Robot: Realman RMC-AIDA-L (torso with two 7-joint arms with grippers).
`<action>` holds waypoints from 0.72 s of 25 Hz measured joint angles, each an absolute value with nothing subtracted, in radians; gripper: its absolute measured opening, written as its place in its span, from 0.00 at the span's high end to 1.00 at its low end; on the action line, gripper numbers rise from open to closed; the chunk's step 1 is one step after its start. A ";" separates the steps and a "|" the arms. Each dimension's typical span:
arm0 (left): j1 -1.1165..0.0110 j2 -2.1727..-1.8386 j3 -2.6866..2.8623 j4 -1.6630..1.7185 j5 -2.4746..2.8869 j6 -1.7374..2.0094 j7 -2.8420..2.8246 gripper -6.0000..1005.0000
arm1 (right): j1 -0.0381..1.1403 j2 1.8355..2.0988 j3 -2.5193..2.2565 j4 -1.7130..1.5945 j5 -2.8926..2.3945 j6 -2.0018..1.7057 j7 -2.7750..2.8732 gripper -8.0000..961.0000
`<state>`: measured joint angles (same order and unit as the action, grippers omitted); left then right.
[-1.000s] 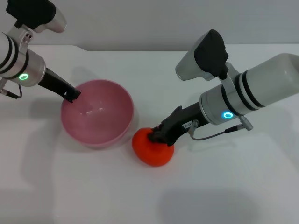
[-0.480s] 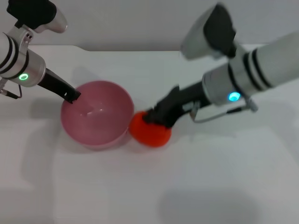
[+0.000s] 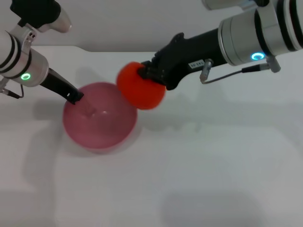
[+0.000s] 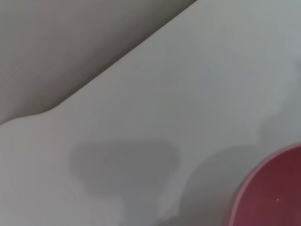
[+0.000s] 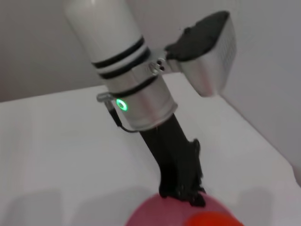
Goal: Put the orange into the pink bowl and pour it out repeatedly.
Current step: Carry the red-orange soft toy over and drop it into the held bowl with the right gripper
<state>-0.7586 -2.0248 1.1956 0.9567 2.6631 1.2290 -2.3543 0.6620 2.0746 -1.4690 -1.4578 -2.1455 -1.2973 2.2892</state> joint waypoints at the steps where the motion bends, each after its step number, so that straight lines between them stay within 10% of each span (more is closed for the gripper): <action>1: -0.760 -2.028 1.197 0.960 2.663 1.230 -2.352 0.95 | 0.664 2.075 -1.473 -1.461 -2.142 -1.294 2.289 0.94; 18: -0.826 -2.056 1.245 0.975 2.653 1.240 -2.347 0.95 | 0.725 2.075 -1.573 -1.276 -2.133 -1.187 2.254 0.94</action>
